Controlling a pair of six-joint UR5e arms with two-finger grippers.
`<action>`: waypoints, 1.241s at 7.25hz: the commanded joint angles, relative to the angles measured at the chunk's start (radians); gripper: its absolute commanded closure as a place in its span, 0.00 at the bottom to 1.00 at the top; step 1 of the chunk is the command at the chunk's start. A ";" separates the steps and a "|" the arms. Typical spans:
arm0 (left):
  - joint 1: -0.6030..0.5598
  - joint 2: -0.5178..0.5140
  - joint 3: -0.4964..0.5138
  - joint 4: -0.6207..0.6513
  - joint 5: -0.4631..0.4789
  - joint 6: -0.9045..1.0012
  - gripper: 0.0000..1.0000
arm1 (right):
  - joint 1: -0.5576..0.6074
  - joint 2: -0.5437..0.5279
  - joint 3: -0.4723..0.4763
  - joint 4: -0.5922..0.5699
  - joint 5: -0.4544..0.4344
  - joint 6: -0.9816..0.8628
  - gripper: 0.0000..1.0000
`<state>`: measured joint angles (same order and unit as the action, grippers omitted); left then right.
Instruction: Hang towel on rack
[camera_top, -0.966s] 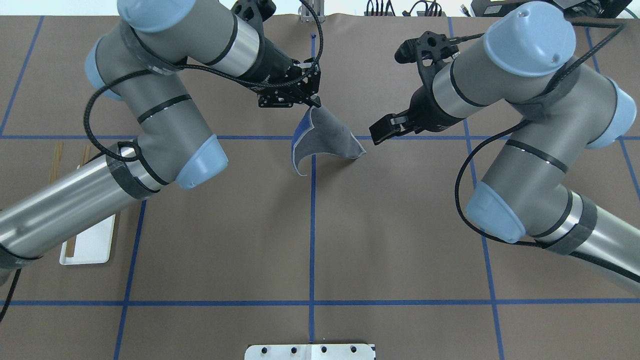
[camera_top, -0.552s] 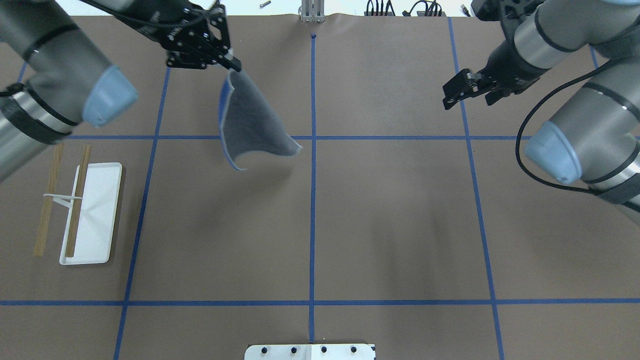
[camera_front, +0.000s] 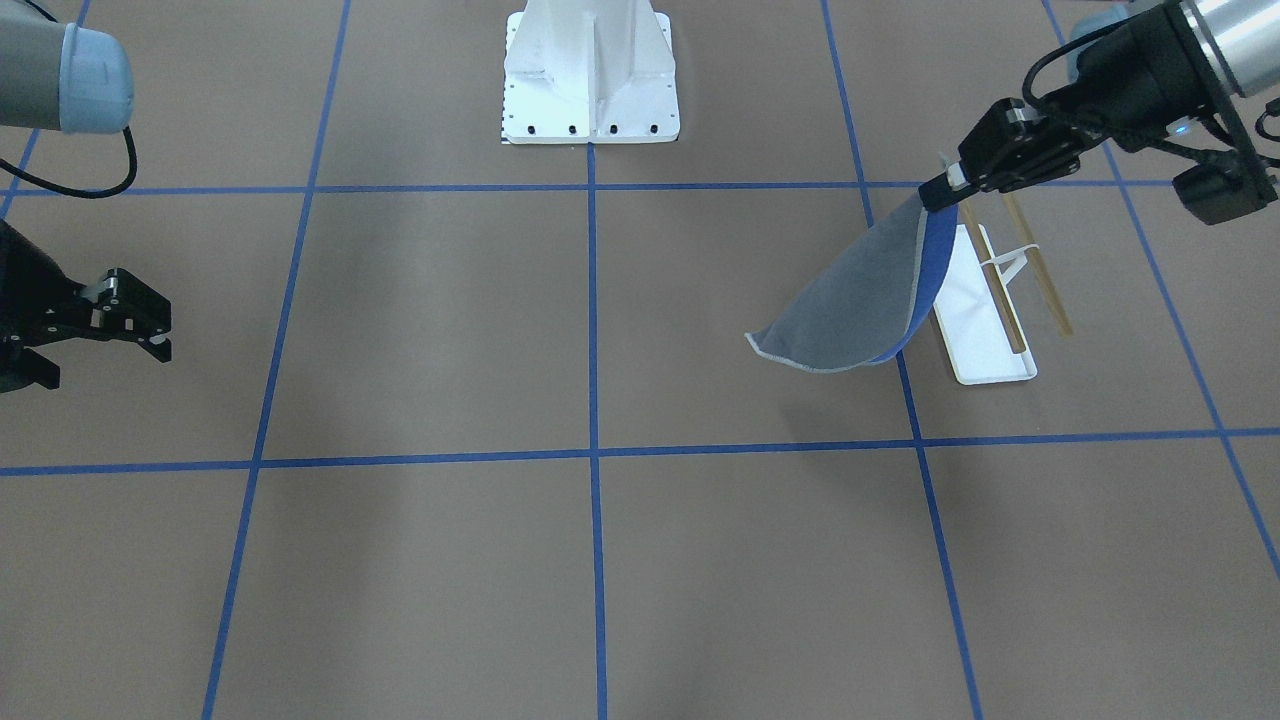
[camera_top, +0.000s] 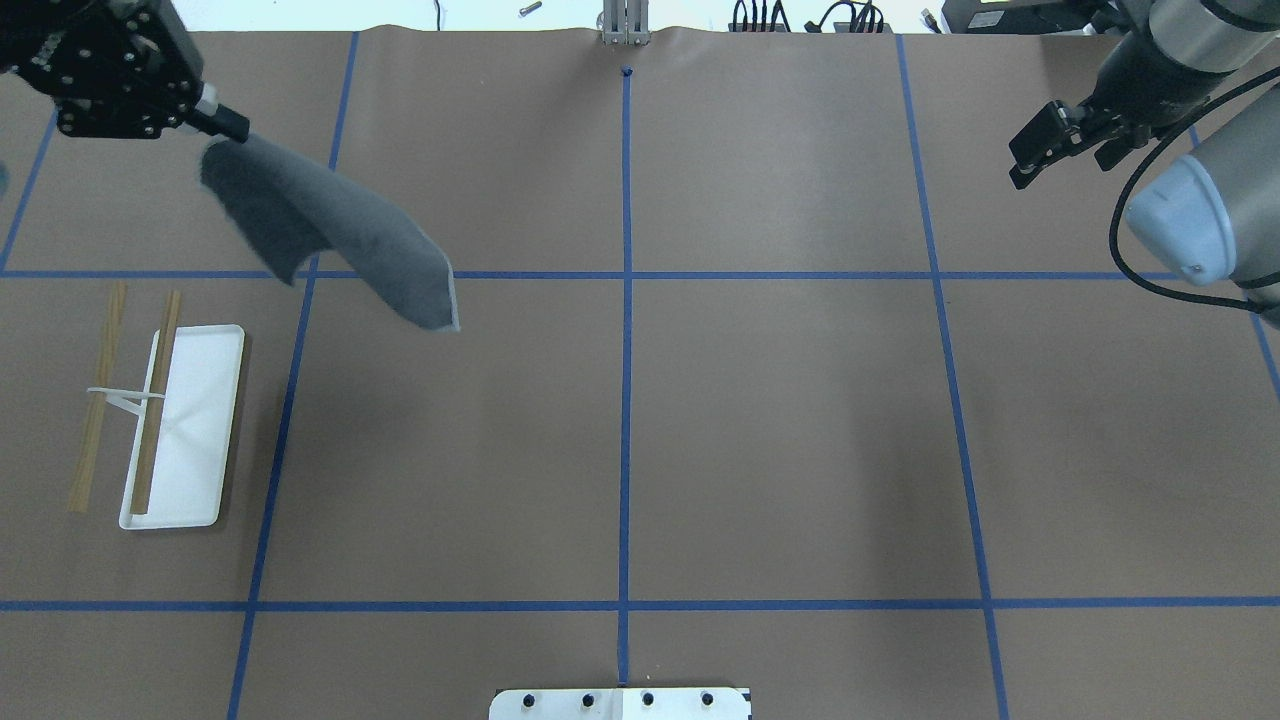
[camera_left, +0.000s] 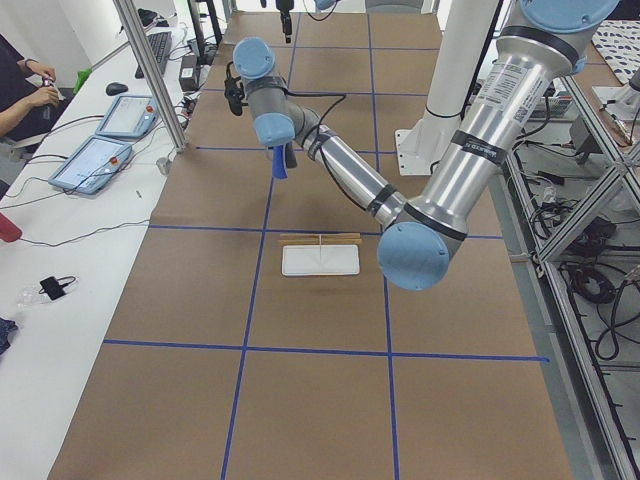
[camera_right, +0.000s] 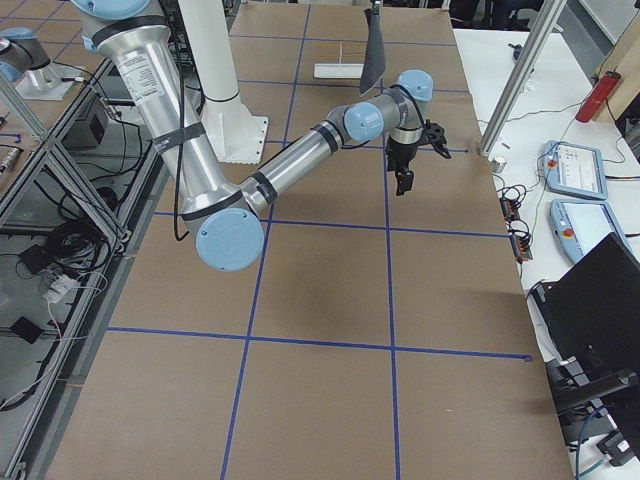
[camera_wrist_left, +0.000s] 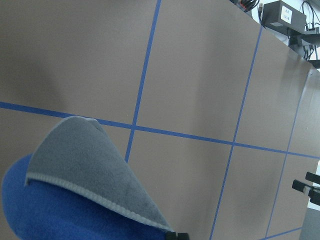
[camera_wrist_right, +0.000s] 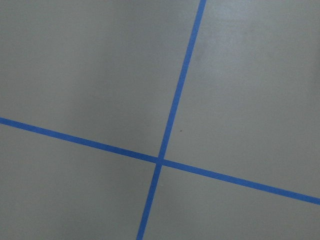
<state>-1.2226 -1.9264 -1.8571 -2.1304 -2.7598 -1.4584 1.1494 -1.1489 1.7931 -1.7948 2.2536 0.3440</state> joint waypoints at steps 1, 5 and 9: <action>-0.040 0.238 -0.078 -0.005 -0.003 0.161 1.00 | 0.027 -0.002 -0.050 -0.006 0.000 -0.074 0.00; -0.135 0.461 0.004 -0.002 0.008 0.589 1.00 | 0.061 -0.055 -0.087 -0.006 0.000 -0.099 0.00; -0.160 0.503 0.110 0.000 0.136 0.765 1.00 | 0.118 -0.094 -0.103 0.006 0.044 -0.097 0.00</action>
<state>-1.3874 -1.4470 -1.7561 -2.1309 -2.6826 -0.7143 1.2579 -1.2377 1.6929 -1.7901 2.2898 0.2477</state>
